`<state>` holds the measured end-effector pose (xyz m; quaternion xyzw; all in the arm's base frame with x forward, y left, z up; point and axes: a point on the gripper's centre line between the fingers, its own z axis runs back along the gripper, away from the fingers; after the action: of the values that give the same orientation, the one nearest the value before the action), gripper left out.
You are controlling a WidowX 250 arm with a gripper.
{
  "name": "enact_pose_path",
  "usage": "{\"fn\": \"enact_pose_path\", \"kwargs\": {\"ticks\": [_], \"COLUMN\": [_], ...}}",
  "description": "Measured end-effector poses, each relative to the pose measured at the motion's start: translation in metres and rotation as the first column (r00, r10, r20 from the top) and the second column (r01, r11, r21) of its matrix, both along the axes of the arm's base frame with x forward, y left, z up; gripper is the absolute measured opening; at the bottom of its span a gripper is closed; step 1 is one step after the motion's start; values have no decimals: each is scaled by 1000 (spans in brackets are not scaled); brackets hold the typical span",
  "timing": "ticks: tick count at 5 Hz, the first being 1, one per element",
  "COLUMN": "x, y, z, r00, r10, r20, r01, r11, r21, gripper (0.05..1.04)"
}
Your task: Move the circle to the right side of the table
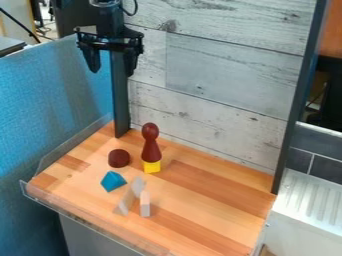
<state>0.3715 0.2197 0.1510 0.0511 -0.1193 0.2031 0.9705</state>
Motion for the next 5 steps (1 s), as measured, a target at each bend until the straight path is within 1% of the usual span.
{"fn": "enact_pose_path", "kwargs": {"ticks": [1,2,3,4,5], "x": [0,-6,-8,-9,-9], "y": [-1,-2,2,18,28], "z": [-16,-38,-47,-47,-56], "r00": [999,998,997,1000,994], "r10": [-2,-20,-53,-15,110], "r20": [-33,-58,-54,-16,25], "r01": [1,19,54,16,-111], "r11": [1000,1000,998,999,993], "r21": [-19,-14,13,49,45], "gripper": [999,999,999,999,999]}}
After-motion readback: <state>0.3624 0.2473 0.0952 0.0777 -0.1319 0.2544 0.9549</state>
